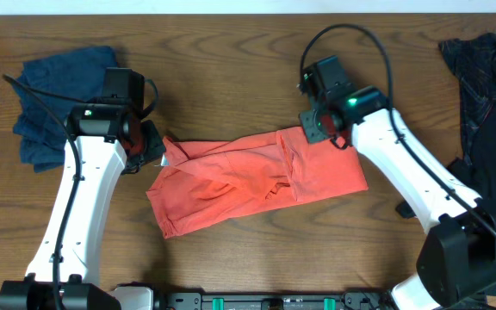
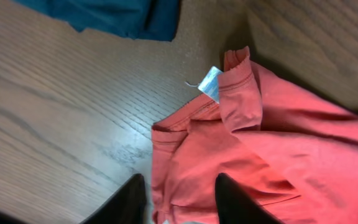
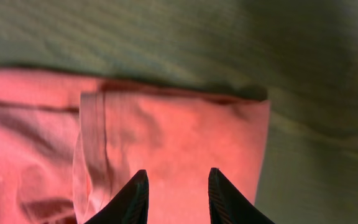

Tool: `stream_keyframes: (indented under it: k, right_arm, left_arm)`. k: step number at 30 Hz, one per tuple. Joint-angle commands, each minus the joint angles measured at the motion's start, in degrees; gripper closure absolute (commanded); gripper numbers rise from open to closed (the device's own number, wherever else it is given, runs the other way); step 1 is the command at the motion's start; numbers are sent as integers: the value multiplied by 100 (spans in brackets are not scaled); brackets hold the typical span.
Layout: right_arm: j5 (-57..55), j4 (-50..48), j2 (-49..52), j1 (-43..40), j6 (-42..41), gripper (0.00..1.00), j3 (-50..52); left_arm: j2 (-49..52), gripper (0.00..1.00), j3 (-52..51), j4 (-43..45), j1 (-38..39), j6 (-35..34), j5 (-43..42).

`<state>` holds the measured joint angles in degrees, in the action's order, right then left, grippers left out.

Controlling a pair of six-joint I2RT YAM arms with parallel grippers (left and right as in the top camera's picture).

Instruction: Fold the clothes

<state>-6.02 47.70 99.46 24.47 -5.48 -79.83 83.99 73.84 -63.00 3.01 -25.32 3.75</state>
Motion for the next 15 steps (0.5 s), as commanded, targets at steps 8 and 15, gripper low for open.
stream_keyframes:
  k: [8,15]
  right_arm:
    - [807,-17,1119,236,-133,70,2]
    - [844,2,1504,483,-133,69,2]
  left_arm:
    - [2,45,-289,-181,-20,-2,-13]
    - [109,36,-1139,522,-20,468,-557]
